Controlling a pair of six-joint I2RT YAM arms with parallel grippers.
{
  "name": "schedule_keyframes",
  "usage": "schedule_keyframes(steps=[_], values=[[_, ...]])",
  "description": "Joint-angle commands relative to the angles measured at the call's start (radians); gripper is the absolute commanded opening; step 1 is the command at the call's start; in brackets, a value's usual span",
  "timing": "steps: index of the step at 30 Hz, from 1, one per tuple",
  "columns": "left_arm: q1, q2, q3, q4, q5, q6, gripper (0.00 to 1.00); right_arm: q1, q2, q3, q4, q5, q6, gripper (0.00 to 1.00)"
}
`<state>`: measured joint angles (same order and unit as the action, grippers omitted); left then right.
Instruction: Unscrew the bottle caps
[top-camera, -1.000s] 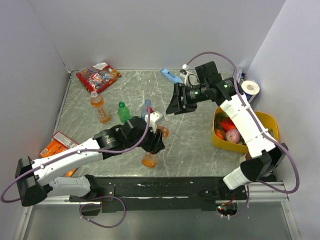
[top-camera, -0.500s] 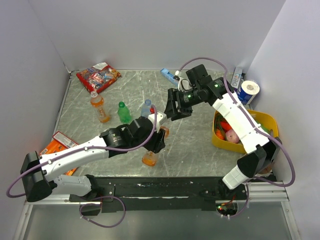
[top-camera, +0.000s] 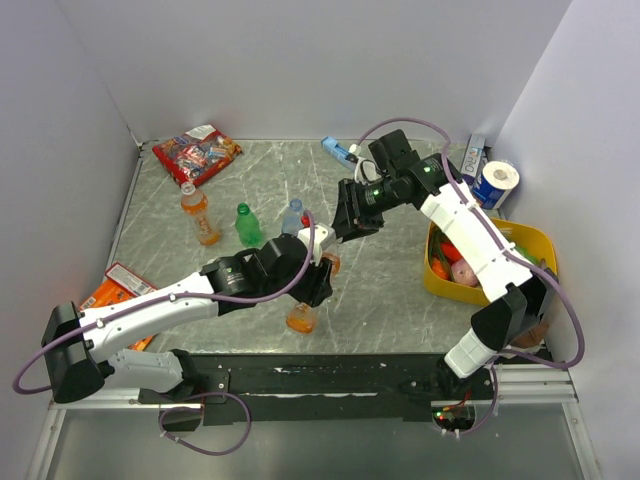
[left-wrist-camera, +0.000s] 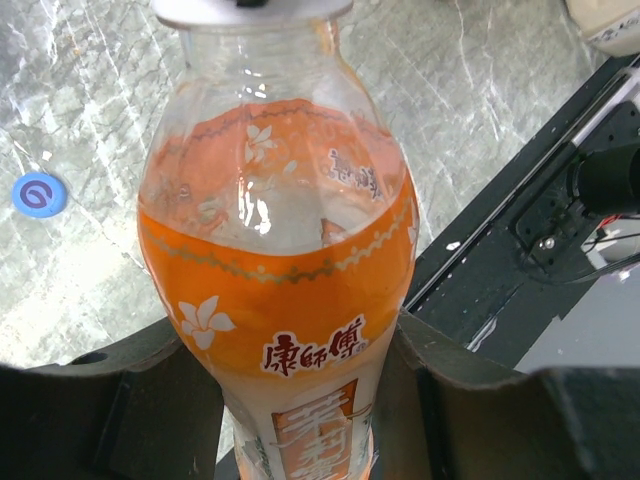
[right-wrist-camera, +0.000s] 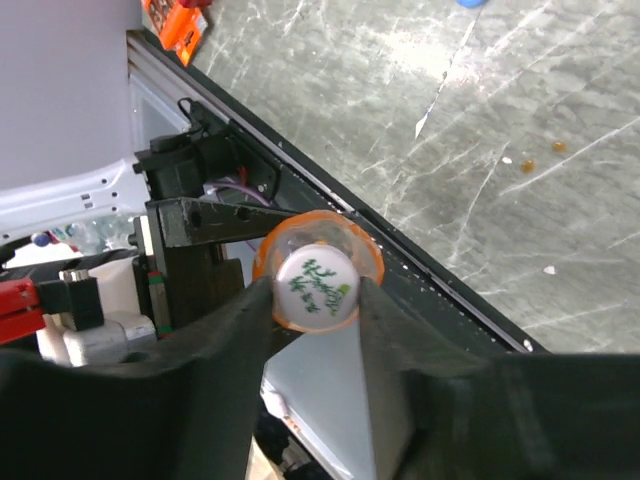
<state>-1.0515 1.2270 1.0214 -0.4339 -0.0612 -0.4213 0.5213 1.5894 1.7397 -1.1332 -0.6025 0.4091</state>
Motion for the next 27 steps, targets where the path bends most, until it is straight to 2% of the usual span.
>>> schedule_keyframes(steps=[1, 6, 13, 22, 24, 25, 27], values=[[-0.011, 0.002, 0.031, 0.024, 0.0, -0.03, 0.52, 0.008, 0.014, 0.0, 0.061, -0.127, 0.025, 0.4], [-0.012, -0.014, 0.026, 0.04, -0.003, -0.034, 0.52, 0.011, 0.027, 0.0, 0.039, -0.163, -0.021, 0.39], [-0.015, -0.004, 0.031, 0.055, 0.014, -0.033, 0.52, 0.014, 0.035, -0.005, 0.062, -0.178, -0.03, 0.46], [-0.021, 0.011, 0.035, 0.057, 0.027, -0.036, 0.52, 0.028, 0.057, 0.026, 0.049, -0.177, -0.055, 0.47], [-0.022, 0.017, 0.04, 0.052, 0.026, -0.031, 0.52, 0.031, 0.058, 0.024, 0.046, -0.168, -0.062, 0.45], [-0.022, 0.02, 0.042, 0.053, 0.026, -0.03, 0.52, 0.031, 0.058, 0.026, 0.046, -0.168, -0.065, 0.39], [-0.022, 0.023, 0.04, 0.054, 0.024, -0.04, 0.52, 0.031, 0.057, 0.024, 0.044, -0.169, -0.07, 0.33]])
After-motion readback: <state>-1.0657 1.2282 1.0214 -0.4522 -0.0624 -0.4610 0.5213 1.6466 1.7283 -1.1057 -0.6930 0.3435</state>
